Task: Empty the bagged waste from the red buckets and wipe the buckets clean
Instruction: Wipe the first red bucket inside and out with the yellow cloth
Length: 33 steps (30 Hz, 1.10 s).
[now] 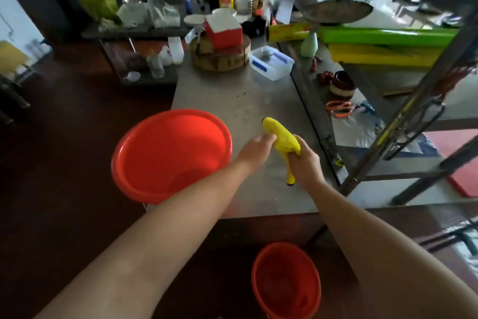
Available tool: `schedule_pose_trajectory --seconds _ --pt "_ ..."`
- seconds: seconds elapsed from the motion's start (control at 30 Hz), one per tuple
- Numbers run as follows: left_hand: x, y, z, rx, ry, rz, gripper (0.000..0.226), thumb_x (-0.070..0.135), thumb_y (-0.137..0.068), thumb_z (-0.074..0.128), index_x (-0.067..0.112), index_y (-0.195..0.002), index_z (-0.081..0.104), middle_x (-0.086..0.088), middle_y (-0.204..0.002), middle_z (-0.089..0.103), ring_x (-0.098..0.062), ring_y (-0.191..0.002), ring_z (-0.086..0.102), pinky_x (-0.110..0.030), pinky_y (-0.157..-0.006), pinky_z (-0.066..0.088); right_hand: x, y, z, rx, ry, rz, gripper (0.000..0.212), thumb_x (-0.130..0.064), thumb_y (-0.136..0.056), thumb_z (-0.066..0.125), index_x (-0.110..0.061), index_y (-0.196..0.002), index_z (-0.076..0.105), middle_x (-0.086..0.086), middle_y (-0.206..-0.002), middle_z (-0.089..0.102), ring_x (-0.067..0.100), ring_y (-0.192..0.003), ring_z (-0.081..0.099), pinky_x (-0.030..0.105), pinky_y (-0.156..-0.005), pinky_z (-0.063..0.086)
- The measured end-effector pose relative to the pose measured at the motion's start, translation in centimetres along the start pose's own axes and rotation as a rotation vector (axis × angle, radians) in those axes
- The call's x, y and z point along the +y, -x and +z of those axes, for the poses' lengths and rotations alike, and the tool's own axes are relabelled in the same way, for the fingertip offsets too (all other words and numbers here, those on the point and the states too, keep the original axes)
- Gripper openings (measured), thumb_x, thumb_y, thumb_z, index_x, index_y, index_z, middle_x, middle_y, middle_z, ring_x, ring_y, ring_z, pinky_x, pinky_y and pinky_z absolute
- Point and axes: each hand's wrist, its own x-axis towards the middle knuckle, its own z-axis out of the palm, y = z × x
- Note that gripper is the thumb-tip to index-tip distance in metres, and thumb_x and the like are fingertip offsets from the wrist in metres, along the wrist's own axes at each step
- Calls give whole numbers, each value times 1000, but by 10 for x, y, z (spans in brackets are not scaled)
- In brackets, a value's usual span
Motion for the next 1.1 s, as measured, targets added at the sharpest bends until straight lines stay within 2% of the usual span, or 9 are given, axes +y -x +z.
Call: schedule_pose_trajectory --seconds 0.23,0.3,0.4,0.5,0.63,0.83,0.93,1.0,1.1 --pt "-35 48 -86 277 -576 316 35 31 -105 43 14 -127 63 -15 -130 65 -31 -123 58 -41 -101 43 -75 23 5 5 -12 -113 40 -33 -97 51 -45 -135 52 -10 -108 68 12 -91 66 33 -75 52" --pt "-57 64 -110 330 -722 324 37 33 -105 40 18 -131 60 -9 -135 62 -27 -128 53 -45 -107 36 -89 37 24 -10 -21 -167 45 -24 -96 54 -46 -135 52 -12 -108 67 2 -90 64 31 -79 49" --pt "-95 94 -143 292 -806 292 41 35 -105 34 24 -138 54 -1 -143 54 -22 -139 41 -54 -117 22 -98 69 64 -42 11 -220 52 -12 -92 58 -37 -138 53 -7 -117 67 14 -106 64 29 -87 47" --pt "-140 127 -173 237 -882 283 46 37 -106 28 23 -148 43 1 -151 45 -22 -149 27 -56 -122 10 -93 103 107 -63 115 -232 65 -3 -89 60 -22 -150 46 4 -148 53 22 -134 49 26 -105 38" --pt "-194 160 -197 233 -1033 329 53 46 -105 23 26 -151 39 2 -156 41 -22 -151 24 -55 -123 9 -86 144 156 -214 396 -368 76 -3 -88 62 -22 -156 35 0 -165 27 21 -154 20 42 -123 21" --pt "-226 170 -198 167 -967 314 56 53 -106 20 33 -158 21 -7 -166 18 -31 -155 2 -57 -123 6 -81 169 187 -257 679 -433 79 -25 -91 59 -32 -160 21 -4 -169 8 18 -156 -6 41 -126 -1" --pt "-231 164 -203 156 -917 336 53 46 -107 29 32 -158 24 -11 -166 18 -34 -155 -1 -57 -123 4 -83 165 194 -307 772 -466 80 -57 -89 48 -37 -160 17 -5 -170 1 18 -155 -12 51 -125 -1" --pt "-235 161 -208 177 -936 376 52 41 -106 36 29 -157 30 -14 -164 24 -35 -155 3 -57 -122 8 -87 159 197 -325 739 -448 85 -79 -84 30 -35 -158 25 -7 -169 3 15 -155 -11 53 -125 -4" --pt "-241 159 -216 204 -977 432 51 33 -104 46 27 -154 37 -15 -160 33 -36 -154 12 -57 -122 18 -96 149 201 -323 664 -427 78 -84 -85 23 -36 -142 44 -8 -168 15 14 -156 -4 55 -124 -7"
